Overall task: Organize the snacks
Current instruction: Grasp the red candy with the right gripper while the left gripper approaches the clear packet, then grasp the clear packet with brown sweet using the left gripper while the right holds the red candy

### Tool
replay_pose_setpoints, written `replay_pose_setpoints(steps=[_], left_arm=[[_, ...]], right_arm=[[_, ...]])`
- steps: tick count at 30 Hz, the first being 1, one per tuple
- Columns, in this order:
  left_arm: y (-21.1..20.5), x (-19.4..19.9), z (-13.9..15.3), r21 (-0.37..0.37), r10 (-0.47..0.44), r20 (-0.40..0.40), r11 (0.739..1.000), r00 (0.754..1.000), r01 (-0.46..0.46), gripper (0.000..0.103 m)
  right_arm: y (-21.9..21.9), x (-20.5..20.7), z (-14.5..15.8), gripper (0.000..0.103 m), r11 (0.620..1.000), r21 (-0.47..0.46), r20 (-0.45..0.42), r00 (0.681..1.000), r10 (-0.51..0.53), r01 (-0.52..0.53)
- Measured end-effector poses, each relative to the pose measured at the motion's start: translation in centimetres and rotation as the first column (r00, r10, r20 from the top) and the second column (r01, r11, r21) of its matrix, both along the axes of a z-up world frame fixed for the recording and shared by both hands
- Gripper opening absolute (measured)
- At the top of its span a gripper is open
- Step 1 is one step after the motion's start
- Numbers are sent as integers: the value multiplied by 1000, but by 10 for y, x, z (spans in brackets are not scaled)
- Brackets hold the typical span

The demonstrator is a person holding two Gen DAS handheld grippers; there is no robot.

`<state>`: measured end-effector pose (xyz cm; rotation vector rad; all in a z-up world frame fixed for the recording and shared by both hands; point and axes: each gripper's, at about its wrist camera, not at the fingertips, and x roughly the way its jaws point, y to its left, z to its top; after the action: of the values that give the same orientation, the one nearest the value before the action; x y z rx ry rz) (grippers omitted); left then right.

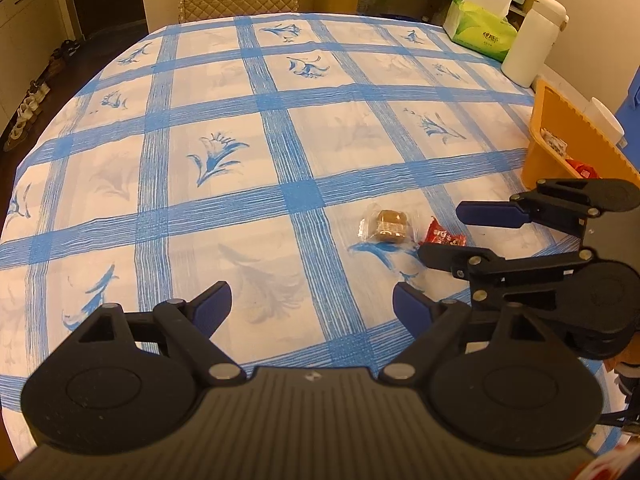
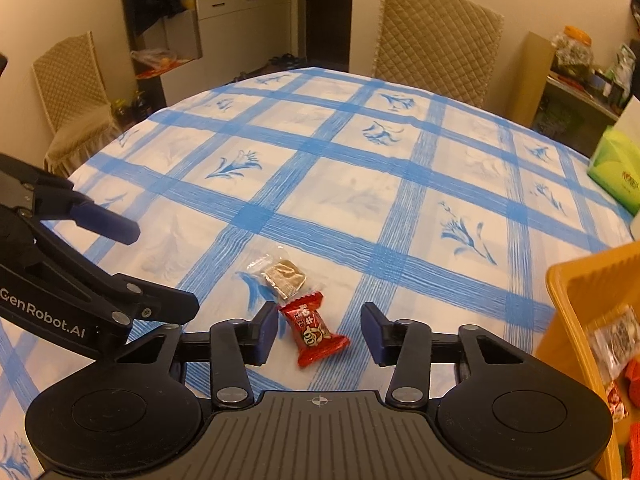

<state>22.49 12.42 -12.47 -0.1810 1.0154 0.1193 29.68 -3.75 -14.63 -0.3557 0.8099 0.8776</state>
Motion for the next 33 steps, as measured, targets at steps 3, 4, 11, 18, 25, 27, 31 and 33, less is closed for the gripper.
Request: replay_pose_setpoints(steps=[3,4,11,18,25,27,31,33], left_arm=[[0,3,-2,9,-16,-1,1000,1000,16,86],[-1,5,-3,13,-23,0,1000,1000,23,86],[-7,20,-7,55,-98,14,994,995,97,82],[-20,36,-11,112,-208,44,973,977,202,74],[-36,55,-15,171,-334,62,932,941,319,59],[-39,59,-17,178,-357,55,923,933,342,54],[-39,64,-18,150,-368,60,922,928,356,41],[-39,64,-17,133,-364,59,926,930,354,35]], right_arm=[[1,2,-2,38,1000,-4,-8,1000,5,-5],[1,2,-3,35,1000,-7,-10,1000,6,-6],[-9,11,-7,28,998,-23,-21,998,-62,61],[-24,23,-6,28,989,-22,-36,988,-149,149],[-35,26,-3,28,978,-10,-63,976,-207,207],[-38,26,-3,29,976,-5,-72,974,-216,217],[-41,27,-1,29,974,5,-89,970,-225,226],[-41,27,-1,29,975,8,-92,971,-221,222]])
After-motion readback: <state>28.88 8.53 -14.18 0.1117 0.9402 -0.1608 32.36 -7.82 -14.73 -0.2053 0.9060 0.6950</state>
